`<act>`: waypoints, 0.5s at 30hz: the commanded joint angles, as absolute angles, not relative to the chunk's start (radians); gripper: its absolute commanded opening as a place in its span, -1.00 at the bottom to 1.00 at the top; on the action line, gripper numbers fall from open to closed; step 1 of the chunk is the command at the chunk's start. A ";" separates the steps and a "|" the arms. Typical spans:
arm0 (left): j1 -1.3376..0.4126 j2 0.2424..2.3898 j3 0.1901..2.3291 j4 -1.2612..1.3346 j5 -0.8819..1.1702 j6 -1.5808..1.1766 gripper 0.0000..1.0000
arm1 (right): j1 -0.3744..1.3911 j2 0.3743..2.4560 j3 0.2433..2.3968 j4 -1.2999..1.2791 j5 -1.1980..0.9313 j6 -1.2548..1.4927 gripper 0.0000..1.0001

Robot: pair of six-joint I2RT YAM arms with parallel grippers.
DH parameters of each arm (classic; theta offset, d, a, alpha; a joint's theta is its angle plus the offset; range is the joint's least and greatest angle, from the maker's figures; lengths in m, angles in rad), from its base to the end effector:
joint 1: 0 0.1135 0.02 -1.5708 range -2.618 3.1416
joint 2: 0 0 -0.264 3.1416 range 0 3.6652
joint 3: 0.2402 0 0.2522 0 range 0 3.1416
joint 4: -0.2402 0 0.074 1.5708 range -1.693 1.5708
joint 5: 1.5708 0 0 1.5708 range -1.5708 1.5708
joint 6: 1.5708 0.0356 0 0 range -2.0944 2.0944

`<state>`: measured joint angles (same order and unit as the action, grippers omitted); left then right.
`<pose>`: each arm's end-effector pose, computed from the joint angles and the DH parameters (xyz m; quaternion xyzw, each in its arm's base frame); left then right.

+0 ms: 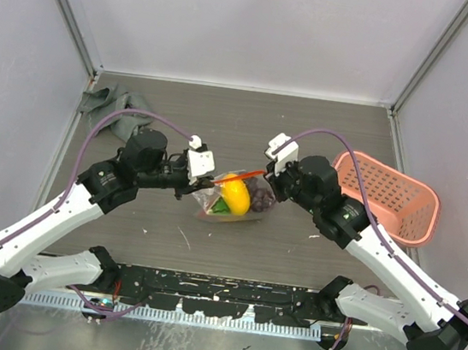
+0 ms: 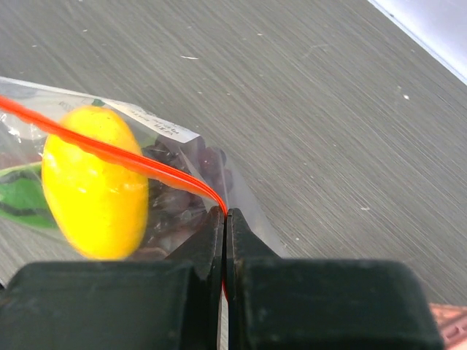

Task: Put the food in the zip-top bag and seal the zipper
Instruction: Zip the zipper of the food storage bag.

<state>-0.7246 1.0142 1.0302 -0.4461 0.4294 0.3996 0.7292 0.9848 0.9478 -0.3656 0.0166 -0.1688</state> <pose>0.1558 -0.1577 0.3572 0.5356 0.6345 -0.2623 0.4916 0.1658 0.1474 0.3414 -0.3580 0.7535 0.1458 0.5318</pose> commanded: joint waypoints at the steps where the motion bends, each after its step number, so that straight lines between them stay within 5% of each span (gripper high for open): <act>1: -0.725 0.962 1.019 -0.428 0.401 0.375 -1.00 | 0.712 0.946 0.956 -0.310 0.206 -0.140 -0.99; 15: -0.725 0.937 0.982 -0.434 0.235 0.369 -1.00 | 0.689 0.961 0.959 -0.293 0.353 -0.128 -0.99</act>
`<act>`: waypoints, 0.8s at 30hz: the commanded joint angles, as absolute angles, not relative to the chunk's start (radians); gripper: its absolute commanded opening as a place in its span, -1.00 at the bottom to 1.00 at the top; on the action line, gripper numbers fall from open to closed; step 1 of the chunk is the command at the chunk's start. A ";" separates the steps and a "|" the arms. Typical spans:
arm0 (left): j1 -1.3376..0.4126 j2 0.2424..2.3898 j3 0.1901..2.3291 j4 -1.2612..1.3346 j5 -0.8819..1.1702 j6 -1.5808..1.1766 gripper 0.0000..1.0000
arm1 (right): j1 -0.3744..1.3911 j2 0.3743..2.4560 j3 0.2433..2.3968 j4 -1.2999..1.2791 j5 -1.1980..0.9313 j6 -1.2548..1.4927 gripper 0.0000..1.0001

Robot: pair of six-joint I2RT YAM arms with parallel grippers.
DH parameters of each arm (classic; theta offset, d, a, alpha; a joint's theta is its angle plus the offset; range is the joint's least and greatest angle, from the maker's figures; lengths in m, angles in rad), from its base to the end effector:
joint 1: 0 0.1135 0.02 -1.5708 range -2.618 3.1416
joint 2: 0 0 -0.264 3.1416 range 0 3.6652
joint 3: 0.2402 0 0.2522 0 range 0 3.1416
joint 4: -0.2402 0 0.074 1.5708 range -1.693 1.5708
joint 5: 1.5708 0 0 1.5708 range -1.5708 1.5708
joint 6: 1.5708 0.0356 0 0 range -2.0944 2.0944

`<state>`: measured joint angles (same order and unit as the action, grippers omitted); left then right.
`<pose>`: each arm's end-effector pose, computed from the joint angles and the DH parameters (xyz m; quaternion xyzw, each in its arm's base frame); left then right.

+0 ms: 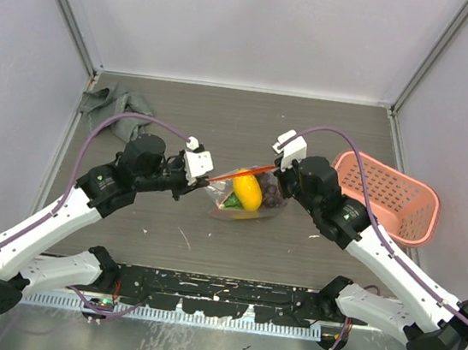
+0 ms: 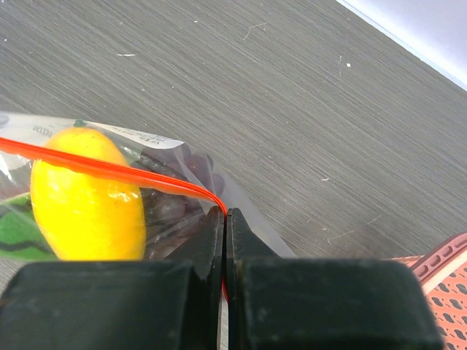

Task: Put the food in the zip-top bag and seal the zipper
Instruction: Zip the zipper of the food storage bag, then place the zipper food storage bag at the center of the board.

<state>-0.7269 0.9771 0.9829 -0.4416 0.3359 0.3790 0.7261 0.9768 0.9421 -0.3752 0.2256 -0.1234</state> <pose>0.1525 -0.1513 0.3483 0.5131 0.6603 -0.2306 0.4976 0.1689 0.1393 0.3404 -0.2862 0.7825 0.0719 0.5483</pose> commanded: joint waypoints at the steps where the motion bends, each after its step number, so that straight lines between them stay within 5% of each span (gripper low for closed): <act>1: -0.725 0.937 0.983 -0.428 0.203 0.367 -1.00 | 0.684 0.968 0.961 -0.287 0.354 -0.130 -0.99; 24: -0.629 1.245 1.155 -0.170 -0.109 0.318 -1.00 | 0.502 1.395 1.127 0.183 0.075 -0.243 -0.99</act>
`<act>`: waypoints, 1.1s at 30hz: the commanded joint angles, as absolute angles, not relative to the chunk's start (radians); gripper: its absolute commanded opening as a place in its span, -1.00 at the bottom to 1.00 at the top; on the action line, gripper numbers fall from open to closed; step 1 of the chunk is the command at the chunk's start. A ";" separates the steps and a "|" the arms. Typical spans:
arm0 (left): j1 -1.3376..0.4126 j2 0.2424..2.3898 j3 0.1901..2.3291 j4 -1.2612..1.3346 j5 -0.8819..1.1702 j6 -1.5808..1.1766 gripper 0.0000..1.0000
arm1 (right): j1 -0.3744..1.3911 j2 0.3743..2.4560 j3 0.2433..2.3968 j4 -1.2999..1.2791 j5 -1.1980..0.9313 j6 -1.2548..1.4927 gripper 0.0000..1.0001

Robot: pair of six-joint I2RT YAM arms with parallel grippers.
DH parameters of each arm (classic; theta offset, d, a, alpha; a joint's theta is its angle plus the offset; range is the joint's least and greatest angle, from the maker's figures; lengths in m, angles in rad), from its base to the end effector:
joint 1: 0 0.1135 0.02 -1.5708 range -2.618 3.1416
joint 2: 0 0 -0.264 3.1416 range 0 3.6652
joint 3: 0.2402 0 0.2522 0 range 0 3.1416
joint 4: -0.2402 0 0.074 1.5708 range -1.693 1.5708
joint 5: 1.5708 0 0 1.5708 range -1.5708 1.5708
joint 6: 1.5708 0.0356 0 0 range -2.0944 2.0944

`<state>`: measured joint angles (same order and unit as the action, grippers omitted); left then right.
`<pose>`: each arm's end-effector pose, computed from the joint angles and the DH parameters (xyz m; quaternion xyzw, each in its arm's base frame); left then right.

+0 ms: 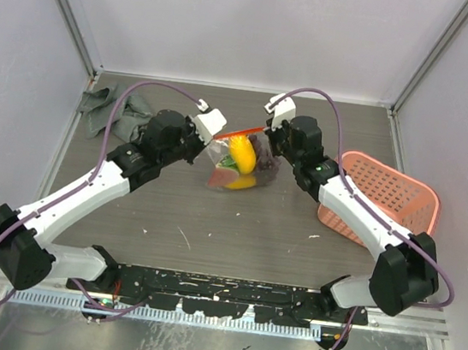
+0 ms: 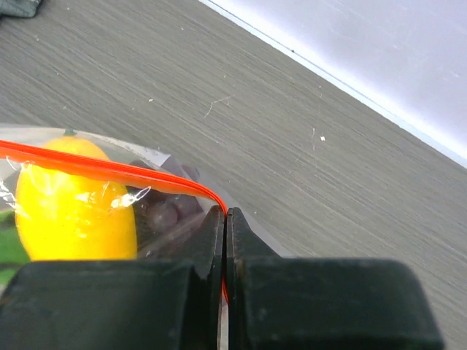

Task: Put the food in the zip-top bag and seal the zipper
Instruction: Place the zipper food storage bag at the center of the board.

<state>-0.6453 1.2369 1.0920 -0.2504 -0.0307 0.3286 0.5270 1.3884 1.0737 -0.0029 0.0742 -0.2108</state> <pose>0.2289 -0.1709 0.3447 0.3818 0.7394 -0.0748 0.5495 0.2845 0.1625 0.3202 -0.2716 0.7629 0.0626 0.5834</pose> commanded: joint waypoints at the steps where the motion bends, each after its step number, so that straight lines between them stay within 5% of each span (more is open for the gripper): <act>1: -0.629 1.250 1.156 -0.171 -0.107 0.316 -1.00 | 0.502 1.396 1.117 0.191 0.057 -0.241 -0.99; 26: -0.630 0.829 0.734 -0.330 0.193 -0.440 -0.77 | 0.502 1.015 0.633 -0.034 -0.446 0.146 -0.88; 33: -0.630 0.754 0.688 -0.382 0.147 -0.529 -0.41 | 0.503 0.982 0.615 -0.095 -0.417 0.150 -0.40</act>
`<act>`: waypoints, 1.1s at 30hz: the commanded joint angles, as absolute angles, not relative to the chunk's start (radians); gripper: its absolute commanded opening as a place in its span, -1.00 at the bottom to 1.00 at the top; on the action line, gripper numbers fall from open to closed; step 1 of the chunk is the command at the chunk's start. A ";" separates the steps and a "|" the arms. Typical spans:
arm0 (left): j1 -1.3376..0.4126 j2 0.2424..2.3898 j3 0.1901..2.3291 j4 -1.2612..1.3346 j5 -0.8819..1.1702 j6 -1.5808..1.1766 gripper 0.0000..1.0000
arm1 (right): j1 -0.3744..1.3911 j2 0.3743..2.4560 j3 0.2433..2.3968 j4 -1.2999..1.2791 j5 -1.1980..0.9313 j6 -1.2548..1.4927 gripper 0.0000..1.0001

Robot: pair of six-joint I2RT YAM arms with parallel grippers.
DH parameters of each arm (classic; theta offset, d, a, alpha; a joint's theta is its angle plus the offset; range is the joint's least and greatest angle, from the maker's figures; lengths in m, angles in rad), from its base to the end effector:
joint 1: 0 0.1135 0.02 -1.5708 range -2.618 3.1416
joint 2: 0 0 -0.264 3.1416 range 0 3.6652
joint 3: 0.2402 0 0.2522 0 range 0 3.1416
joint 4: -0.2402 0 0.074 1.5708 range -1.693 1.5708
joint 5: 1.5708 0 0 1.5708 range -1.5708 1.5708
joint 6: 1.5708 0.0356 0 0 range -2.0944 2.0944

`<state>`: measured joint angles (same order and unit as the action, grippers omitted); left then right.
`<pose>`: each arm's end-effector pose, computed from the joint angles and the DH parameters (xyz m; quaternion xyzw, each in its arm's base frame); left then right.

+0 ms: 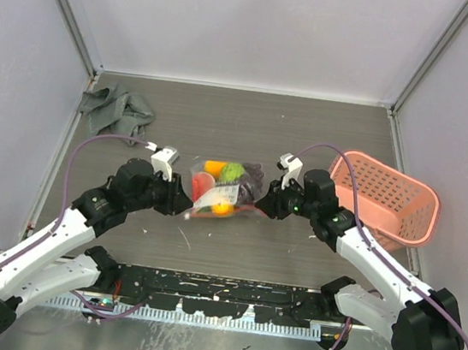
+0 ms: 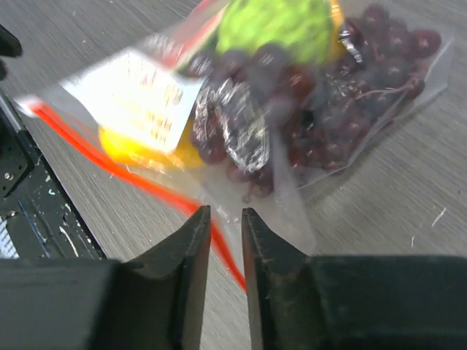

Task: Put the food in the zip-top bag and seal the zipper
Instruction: Place the zipper food storage bag at the center of the board, then reset both arms

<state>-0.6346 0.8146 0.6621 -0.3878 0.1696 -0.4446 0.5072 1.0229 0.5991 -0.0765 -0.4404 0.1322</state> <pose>0.1443 -0.1137 0.2715 0.1238 0.8592 -0.3155 0.3834 0.1881 0.1219 0.2419 -0.2659 0.8039 0.3348 0.4135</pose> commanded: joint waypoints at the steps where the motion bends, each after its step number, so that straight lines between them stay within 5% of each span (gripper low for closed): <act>1: -0.630 0.739 0.696 -0.395 0.140 -0.531 -0.26 | 0.502 0.953 0.616 -0.113 -0.386 0.155 -0.34; 7: -0.630 0.631 0.778 -0.512 0.069 -0.505 0.36 | 0.502 0.772 0.669 -0.200 -0.194 0.172 0.30; 18: -0.630 0.433 1.042 -0.794 -0.224 -0.308 0.91 | 0.502 0.430 0.822 -0.430 0.372 0.173 0.98; 26: -0.630 0.210 0.974 -0.721 -0.441 -0.231 0.96 | 0.502 0.215 0.784 -0.510 0.684 0.222 0.99; 33: -0.630 0.149 0.903 -0.713 -0.487 -0.218 0.96 | 0.502 0.125 0.743 -0.496 0.679 0.221 0.99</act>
